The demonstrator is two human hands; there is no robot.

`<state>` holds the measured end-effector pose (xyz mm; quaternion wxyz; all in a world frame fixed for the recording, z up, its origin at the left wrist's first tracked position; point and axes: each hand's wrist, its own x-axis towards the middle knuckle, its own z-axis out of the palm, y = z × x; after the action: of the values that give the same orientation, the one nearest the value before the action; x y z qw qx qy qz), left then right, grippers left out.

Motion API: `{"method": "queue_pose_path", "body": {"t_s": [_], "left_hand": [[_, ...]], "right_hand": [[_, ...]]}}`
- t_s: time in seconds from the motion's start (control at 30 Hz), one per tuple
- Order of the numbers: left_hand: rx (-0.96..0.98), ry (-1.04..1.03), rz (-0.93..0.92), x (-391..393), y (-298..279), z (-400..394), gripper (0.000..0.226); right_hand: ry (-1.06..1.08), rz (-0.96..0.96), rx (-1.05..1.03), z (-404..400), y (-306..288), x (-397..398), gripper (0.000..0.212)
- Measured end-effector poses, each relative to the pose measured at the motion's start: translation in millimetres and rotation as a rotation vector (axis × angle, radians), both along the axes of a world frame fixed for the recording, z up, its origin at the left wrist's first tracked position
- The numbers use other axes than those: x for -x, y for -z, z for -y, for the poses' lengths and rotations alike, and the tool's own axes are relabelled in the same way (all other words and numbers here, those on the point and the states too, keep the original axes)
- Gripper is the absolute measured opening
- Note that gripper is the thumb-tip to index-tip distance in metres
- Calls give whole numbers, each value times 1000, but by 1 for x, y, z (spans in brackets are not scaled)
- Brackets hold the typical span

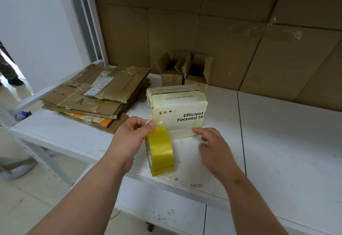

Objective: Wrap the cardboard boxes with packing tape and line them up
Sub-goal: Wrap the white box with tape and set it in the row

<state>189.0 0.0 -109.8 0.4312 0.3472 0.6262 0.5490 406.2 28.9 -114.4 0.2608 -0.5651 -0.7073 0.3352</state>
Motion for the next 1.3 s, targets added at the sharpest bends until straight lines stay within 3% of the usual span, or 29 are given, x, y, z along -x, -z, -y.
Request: {"method": "queue_pose_path", "body": {"t_s": [0.07,0.1,0.17,0.27,0.4,0.47,0.57,0.63,0.93,1.1,1.3], "left_hand": [[-15,-4,20,-2,1,1,20],[-21,-5,29,-4,0,1,19],[-35,-10,56,-7,1,2,18],[-45,8,116,-7,0,5,25],[-67,43,134,-9,-2,10,17],[-71,39,149,-9,-1,11,21],[-70,17,177,-9,0,10,13],[-58,6,187,-7,0,9,6],[-69,-17,182,-9,-1,7,6],[-60,-29,178,-10,-2,8,22],[-57,-38,179,-10,-2,5,17]], "right_hand": [[-59,474,-19,-9,7,-14,69],[-82,619,-7,-13,11,-19,70],[-99,730,-19,-16,15,-27,61],[-59,739,-94,-22,18,-31,43],[-73,770,-104,-24,17,-26,30],[-82,599,-114,-23,8,-23,27],[-137,169,-134,-15,-18,-9,25],[-199,86,-197,-11,-37,3,31],[-287,383,-347,-7,-70,49,35],[-280,456,-376,-11,-70,56,34],[-272,482,-391,-12,-75,56,33]]}}
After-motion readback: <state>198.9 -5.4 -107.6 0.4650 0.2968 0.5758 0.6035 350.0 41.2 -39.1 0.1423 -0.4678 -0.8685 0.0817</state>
